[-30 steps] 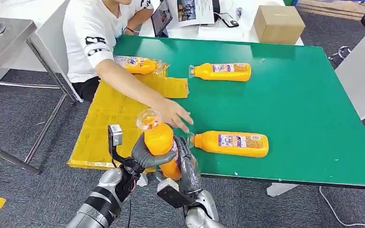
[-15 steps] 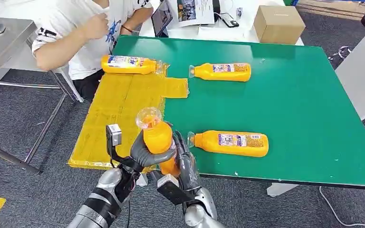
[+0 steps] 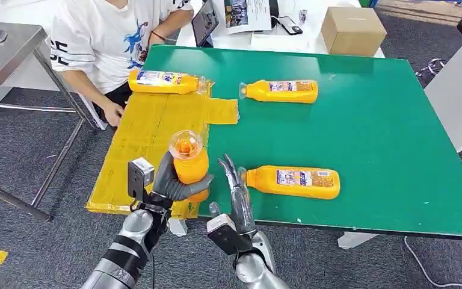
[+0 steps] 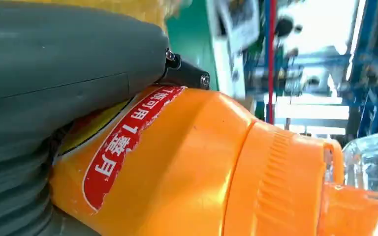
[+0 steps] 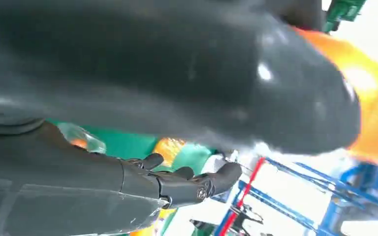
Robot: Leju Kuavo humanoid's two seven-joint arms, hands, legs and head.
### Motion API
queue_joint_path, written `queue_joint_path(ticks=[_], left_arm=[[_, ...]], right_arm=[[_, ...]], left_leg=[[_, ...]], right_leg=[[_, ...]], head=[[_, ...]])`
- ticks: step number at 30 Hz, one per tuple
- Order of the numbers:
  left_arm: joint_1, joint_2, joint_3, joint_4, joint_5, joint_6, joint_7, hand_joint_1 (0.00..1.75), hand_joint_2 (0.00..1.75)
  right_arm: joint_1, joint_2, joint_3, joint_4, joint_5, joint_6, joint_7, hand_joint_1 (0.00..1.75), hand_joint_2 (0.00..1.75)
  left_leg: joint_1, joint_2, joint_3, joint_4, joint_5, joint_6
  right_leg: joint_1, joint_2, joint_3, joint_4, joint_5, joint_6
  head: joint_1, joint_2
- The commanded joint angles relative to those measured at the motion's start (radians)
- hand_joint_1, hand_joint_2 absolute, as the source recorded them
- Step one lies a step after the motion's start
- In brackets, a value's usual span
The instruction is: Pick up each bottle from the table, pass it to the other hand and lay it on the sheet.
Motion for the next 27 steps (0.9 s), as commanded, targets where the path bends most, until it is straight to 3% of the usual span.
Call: queue_joint_path(ticks=[1, 6, 10, 14, 27], left_arm=[[-0.103, 0.005, 0.151, 0.031, -0.253, 0.331, -0.087, 1.75, 1.75], [-0.175, 0.035, 0.180, 0.124, -0.504, 0.515, -0.093, 1.75, 1.75], [-0.250, 0.067, 0.169, 0.241, -0.691, 0.598, -0.038, 1.75, 1.75], [-0.329, 0.118, 0.103, 0.383, -0.910, 0.626, 0.070, 1.75, 1.75], [-0.329, 0.118, 0.103, 0.383, -0.910, 0.626, 0.070, 1.75, 1.75]], right_arm=[[0.038, -0.050, -0.019, -0.276, -0.003, -0.013, 0.003, 0.00, 0.00], [0.039, -0.083, 0.006, -0.423, -0.054, -0.108, 0.003, 0.00, 0.00], [0.091, -0.044, -0.079, -0.640, -0.018, -0.127, 0.003, 0.00, 0.00], [0.076, -0.062, -0.071, -0.625, -0.045, -0.127, 0.003, 0.00, 0.00], [0.076, -0.062, -0.071, -0.625, -0.045, -0.127, 0.003, 0.00, 0.00]], left_leg=[[0.002, 0.000, 0.004, 0.001, -0.002, -0.002], [0.002, 0.000, 0.004, 0.001, -0.002, -0.002], [0.000, -0.002, 0.000, 0.001, 0.000, -0.001], [0.001, -0.001, 0.005, 0.000, -0.001, -0.002], [0.001, 0.001, 0.004, 0.000, -0.001, -0.001]], right_leg=[[0.001, 0.001, 0.004, 0.001, -0.002, -0.002], [0.002, 0.001, 0.005, 0.001, -0.002, -0.002], [0.000, -0.001, 0.001, 0.001, -0.001, -0.001], [0.001, 0.001, 0.005, 0.000, -0.002, -0.002], [0.001, 0.001, 0.004, 0.000, -0.001, -0.002]], head=[[-0.001, 0.000], [-0.001, 0.000], [0.000, 0.000], [-0.001, 0.000], [0.000, 0.000]])
